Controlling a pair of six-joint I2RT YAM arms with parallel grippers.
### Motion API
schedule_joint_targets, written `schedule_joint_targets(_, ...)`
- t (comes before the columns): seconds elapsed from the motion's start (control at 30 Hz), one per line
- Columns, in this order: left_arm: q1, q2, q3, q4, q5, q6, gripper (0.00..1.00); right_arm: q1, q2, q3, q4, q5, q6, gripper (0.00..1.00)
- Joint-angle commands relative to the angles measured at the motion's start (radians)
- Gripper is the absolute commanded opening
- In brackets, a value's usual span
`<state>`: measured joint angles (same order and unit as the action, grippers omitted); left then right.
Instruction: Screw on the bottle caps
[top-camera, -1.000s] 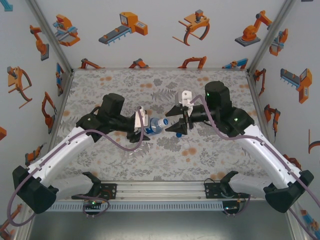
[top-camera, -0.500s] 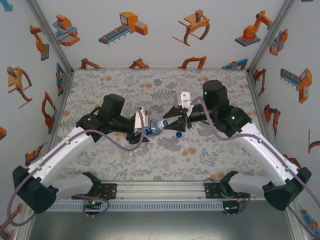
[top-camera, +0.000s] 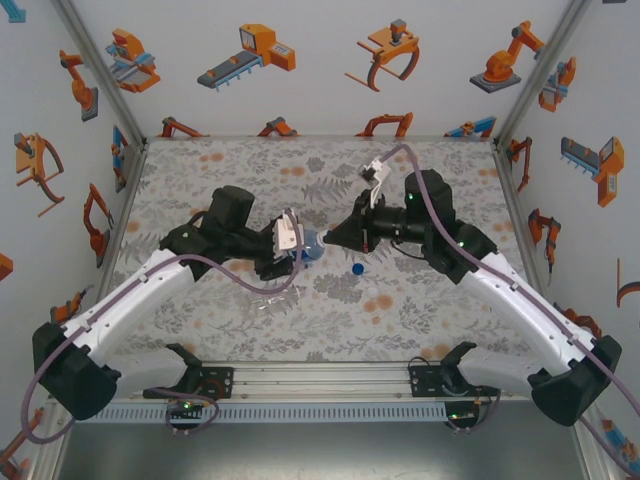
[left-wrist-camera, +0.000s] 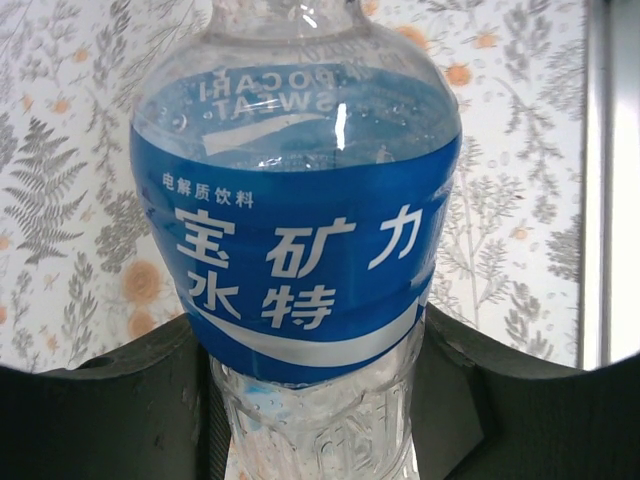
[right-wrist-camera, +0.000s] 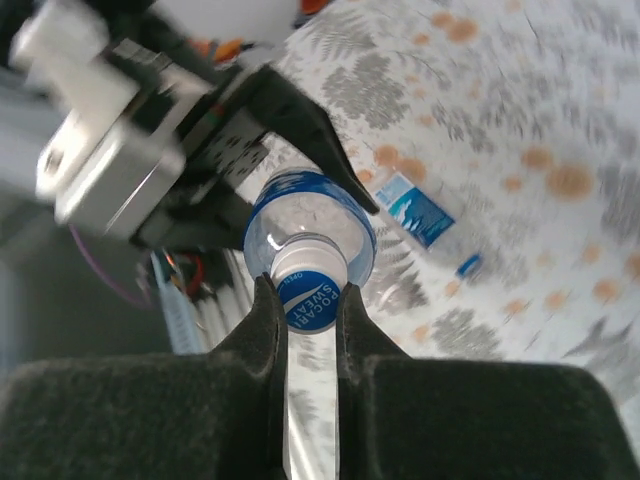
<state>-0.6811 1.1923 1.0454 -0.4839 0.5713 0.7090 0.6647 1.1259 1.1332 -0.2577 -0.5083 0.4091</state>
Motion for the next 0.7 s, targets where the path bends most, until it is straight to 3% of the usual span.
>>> schedule_joint_targets(0.0, -0.007, 0.021, 0.014, 0.119, -0.076, -0.038, 0.0, 0.003, 0.019, 0.014, -0.174, 0.306, 0.564, 0.0)
schedule_joint_targets(0.13, -0.008, 0.06, 0.034, 0.154, -0.11, -0.051, 0.0, 0.004, 0.027, -0.042, -0.08, 0.286, 0.8, 0.0)
schedule_joint_targets(0.3, -0.008, 0.081, 0.053, 0.155, -0.104, -0.049, 0.0, 0.003, 0.027, 0.007, -0.118, 0.332, 0.715, 0.0)
schedule_joint_targets(0.33, -0.008, 0.078, 0.051, 0.153, -0.101, -0.047, 0.0, 0.002, 0.018, 0.015, -0.12, 0.34, 0.67, 0.0)
schedule_joint_targets(0.5, -0.008, 0.063, 0.045, 0.12, -0.063, -0.03, 0.0, 0.0, -0.025, 0.05, -0.1, 0.329, 0.354, 0.38)
schedule_joint_targets(0.57, -0.009, 0.055, 0.044, 0.102, -0.036, -0.025, 0.0, -0.002, -0.034, 0.067, -0.095, 0.29, 0.195, 0.49)
schedule_joint_targets(0.67, -0.009, 0.041, 0.04, 0.073, 0.016, -0.02, 0.0, -0.002, -0.045, 0.099, -0.099, 0.179, -0.037, 0.52)
